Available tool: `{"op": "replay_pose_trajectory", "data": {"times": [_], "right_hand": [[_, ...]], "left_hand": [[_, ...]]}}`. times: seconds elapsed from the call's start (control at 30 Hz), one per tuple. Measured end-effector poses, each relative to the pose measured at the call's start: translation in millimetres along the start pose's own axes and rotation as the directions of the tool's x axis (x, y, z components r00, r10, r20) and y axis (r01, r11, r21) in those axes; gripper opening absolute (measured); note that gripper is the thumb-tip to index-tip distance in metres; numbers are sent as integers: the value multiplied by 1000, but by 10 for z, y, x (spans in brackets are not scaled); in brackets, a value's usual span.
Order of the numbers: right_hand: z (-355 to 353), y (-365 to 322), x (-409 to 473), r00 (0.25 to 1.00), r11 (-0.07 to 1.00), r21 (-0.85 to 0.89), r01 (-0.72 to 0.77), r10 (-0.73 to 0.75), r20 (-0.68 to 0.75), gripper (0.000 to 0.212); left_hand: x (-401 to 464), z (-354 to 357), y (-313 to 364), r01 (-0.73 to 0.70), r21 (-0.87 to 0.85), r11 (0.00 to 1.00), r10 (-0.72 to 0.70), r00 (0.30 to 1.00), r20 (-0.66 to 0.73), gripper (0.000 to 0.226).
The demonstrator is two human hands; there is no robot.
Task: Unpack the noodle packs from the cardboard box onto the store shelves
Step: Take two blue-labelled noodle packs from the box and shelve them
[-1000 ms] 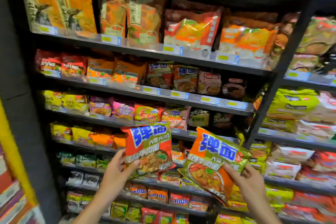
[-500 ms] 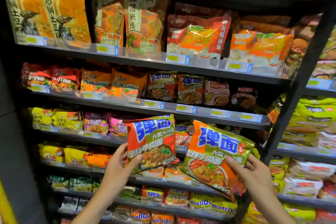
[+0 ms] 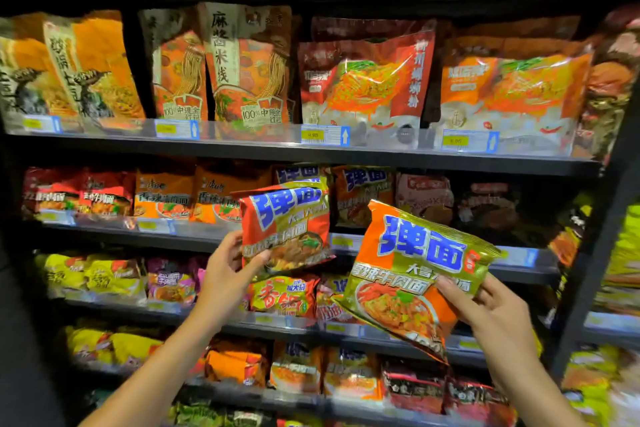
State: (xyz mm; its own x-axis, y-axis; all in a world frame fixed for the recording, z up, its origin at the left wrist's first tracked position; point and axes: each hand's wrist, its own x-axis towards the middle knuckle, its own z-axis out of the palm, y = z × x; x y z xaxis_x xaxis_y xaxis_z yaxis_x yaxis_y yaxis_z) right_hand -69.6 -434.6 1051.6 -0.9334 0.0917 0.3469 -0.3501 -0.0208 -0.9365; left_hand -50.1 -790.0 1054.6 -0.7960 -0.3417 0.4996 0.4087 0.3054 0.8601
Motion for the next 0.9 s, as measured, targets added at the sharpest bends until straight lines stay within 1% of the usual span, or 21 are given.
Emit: {"op": "replay_pose_trajectory", "data": {"times": [0.13, 0.23, 0.37, 0.43, 0.5, 0.57, 0.67, 0.73, 0.8, 0.9], "right_hand": [[19, -23, 151, 1000, 1000, 4, 25, -25, -17, 32], [20, -31, 250, 999, 1000, -2, 23, -23, -41, 28], [33, -44, 373, 997, 999, -2, 47, -47, -60, 31], [55, -33, 416, 996, 998, 11, 60, -60, -66, 31], [76, -10, 446, 996, 998, 37, 58, -55, -75, 32], [99, 19, 475, 995, 998, 42, 53, -50, -81, 33], [114, 78, 515, 995, 999, 42, 31, -27, -95, 35], [117, 104, 541, 994, 998, 56, 11, -5, -106, 36], [124, 119, 548, 994, 998, 57, -6, 12, -105, 39], [123, 128, 530, 995, 999, 54, -8, 13, -98, 37]], "left_hand": [[462, 60, -94, -69, -16, 997, 69, 998, -6, 35], [736, 117, -178, -125, -19, 992, 123, 991, -48, 37], [1054, 211, -344, -174, 28, 984, 176, 983, -55, 39], [1172, 279, -394, -171, 36, 985, 173, 983, -57, 44], [1274, 367, -451, -148, 88, 985, 153, 987, -56, 43], [1367, 452, -523, -136, 229, 964, 150, 988, -42, 35], [1479, 578, -562, -71, 465, 883, 101, 994, -39, 16], [1551, 646, -516, 9, 586, 810, 33, 998, -61, 16], [1628, 659, -462, 67, 714, 697, -52, 998, -43, 17], [1673, 622, -430, 65, 852, 520, -177, 984, 33, 26]]}}
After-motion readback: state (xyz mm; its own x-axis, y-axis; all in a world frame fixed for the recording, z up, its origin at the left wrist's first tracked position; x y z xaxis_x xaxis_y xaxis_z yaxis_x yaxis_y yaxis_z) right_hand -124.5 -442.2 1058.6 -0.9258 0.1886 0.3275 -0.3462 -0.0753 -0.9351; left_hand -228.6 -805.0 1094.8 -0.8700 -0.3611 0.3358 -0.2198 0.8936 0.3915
